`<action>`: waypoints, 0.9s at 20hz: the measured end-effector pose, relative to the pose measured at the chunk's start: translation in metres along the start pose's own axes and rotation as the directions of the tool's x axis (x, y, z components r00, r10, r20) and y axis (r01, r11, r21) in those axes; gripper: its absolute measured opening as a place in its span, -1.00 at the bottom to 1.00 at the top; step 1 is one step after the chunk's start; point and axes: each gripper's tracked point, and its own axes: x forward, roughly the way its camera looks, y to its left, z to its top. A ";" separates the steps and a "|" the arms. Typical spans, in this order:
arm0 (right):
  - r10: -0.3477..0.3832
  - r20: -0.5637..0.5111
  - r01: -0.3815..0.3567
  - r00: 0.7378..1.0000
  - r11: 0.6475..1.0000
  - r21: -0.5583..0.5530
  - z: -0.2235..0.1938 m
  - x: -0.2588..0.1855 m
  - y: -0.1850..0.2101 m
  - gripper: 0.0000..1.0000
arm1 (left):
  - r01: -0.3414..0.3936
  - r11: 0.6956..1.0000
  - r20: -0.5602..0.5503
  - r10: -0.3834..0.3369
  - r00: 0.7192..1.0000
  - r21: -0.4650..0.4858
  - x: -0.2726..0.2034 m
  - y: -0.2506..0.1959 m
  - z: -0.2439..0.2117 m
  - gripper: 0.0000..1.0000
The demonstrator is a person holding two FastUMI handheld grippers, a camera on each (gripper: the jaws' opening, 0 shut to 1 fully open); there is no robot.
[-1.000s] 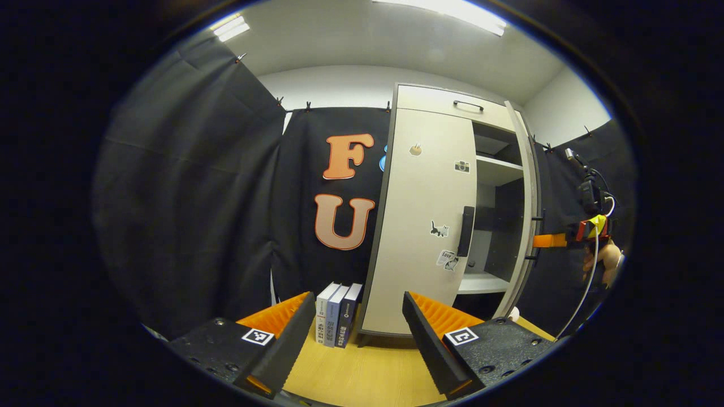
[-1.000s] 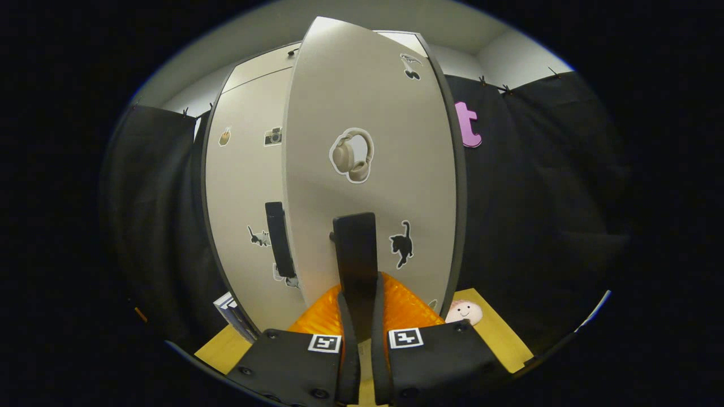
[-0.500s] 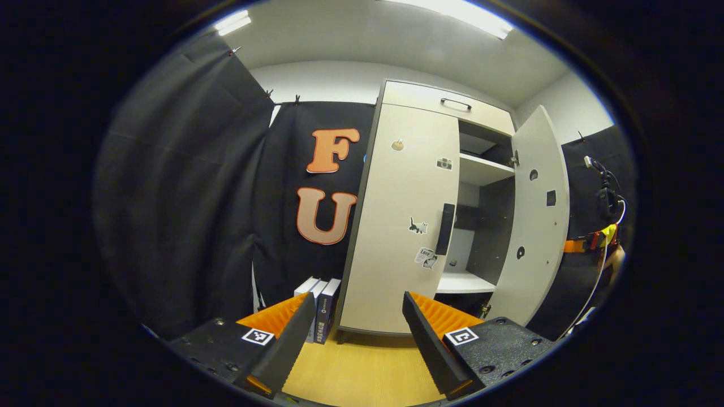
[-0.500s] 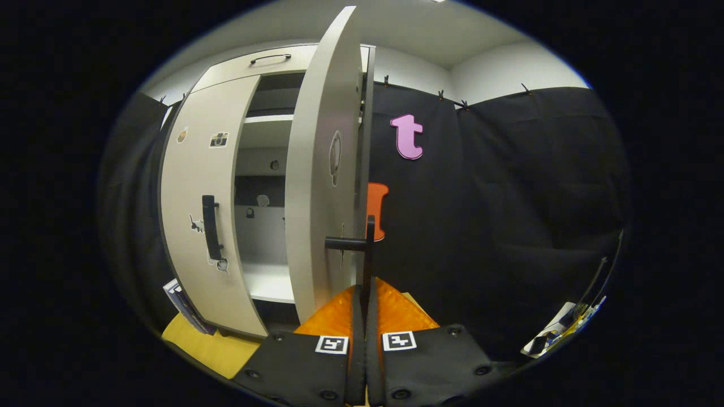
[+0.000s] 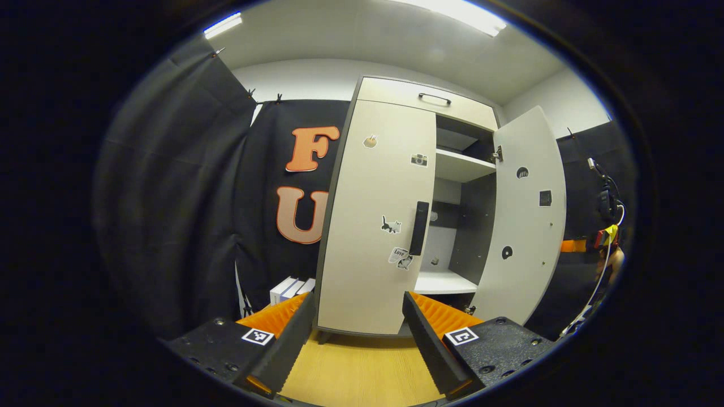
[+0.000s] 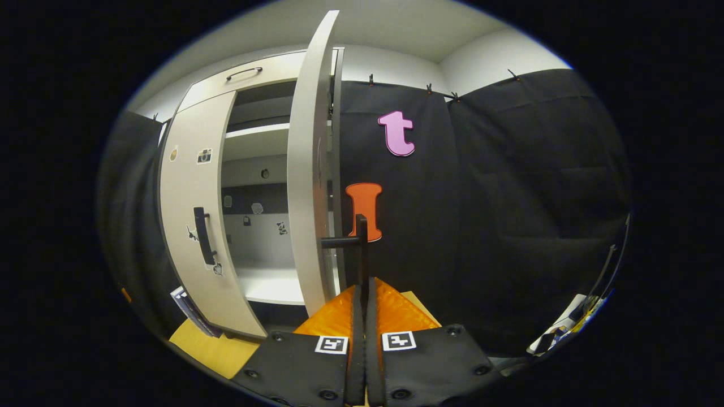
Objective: Open the right door of the double-door shoe cabinet with the right hand, and open the left door with the left hand.
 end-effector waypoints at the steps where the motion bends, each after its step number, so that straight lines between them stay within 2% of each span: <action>1: 0.010 0.001 -0.010 1.000 1.000 0.000 0.000 0.001 0.000 -0.82 | 0.002 1.000 0.003 -0.002 1.000 0.003 0.002 -0.007 0.003 0.89; 9: 0.042 -0.001 -0.042 0.999 0.998 0.040 -0.001 -0.008 -0.006 -0.82 | 0.036 0.999 0.011 -0.036 0.999 0.007 0.013 -0.046 0.016 0.89; 12: 0.042 0.001 -0.042 0.999 0.996 0.073 -0.002 -0.010 -0.007 -0.82 | 0.049 0.999 0.014 -0.049 0.999 0.008 0.030 -0.062 0.018 0.89; 13: 0.034 0.001 -0.034 0.999 0.996 0.079 -0.002 -0.010 -0.010 -0.81 | 0.054 0.998 0.016 -0.054 0.998 0.010 0.037 -0.069 0.019 0.83; 14: 0.022 0.000 -0.022 1.000 0.996 0.083 -0.002 -0.011 -0.012 -0.81 | 0.058 0.998 0.020 -0.059 0.998 0.014 0.046 -0.075 0.021 0.89; 17: 0.007 0.006 -0.008 1.000 0.996 0.090 -0.002 -0.013 -0.020 -0.81 | 0.068 0.997 0.025 -0.069 0.997 0.018 0.073 -0.089 0.023 0.89; 18: 0.004 0.007 -0.005 1.000 0.996 0.090 -0.003 -0.012 -0.022 -0.92 | 0.071 0.997 0.024 -0.071 0.997 0.020 0.083 -0.093 0.023 0.89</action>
